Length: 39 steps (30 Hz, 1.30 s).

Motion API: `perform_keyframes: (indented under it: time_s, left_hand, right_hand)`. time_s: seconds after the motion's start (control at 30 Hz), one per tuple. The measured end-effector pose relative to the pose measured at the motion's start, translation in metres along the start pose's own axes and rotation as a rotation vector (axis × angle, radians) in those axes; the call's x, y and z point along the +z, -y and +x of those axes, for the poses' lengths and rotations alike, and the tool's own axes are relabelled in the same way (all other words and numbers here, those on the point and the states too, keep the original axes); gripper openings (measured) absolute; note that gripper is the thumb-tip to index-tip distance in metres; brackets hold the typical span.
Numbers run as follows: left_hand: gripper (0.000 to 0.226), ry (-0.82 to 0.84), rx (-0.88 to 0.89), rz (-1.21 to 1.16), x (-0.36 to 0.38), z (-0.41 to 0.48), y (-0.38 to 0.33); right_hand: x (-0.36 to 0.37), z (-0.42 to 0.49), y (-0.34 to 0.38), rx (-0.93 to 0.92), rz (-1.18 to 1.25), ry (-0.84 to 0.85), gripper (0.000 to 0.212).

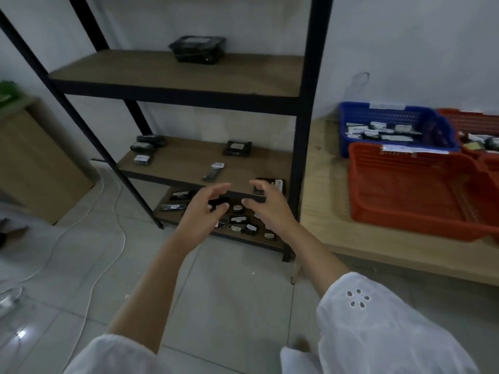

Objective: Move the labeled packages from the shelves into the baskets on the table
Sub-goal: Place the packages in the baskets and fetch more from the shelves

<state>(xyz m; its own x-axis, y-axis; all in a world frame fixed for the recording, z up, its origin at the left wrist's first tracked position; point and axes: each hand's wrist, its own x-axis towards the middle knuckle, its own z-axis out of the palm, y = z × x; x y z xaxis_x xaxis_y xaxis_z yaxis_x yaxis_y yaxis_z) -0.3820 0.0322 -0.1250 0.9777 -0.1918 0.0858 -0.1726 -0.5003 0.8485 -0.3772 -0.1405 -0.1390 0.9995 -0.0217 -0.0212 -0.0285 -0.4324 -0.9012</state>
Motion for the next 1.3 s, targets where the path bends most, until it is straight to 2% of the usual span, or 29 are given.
perform_keyframes:
  time_s: [0.3,0.53,0.67,0.97,1.17,1.3]
  left_hand:
    - [0.044,-0.003,-0.068,-0.088,-0.056,0.092,0.074]
    - [0.041,0.023,-0.071,-0.034,-0.108,0.171,0.125]
    - [0.041,0.046,-0.08,0.016,-0.143,0.204,0.163]
    - [0.037,0.128,-0.108,-0.054,-0.252,0.282,0.288]
    - [0.023,-0.021,-0.226,-0.125,-0.297,0.33,0.365]
    - [0.025,-0.051,-0.258,-0.014,-0.305,0.357,0.422]
  right_hand:
    - [0.073,0.12,0.016,0.036,0.031,0.057,0.049]
    - [0.131,0.201,0.036,0.098,0.046,0.104,0.049]
    - [0.172,0.236,0.041,0.163,0.073,0.083,0.051]
    - [0.314,0.33,0.061,0.288,-0.015,-0.017,0.049]
    - [0.395,0.389,0.062,0.289,-0.06,0.047,0.045]
    - [0.43,0.433,0.045,0.302,-0.068,0.085,0.043]
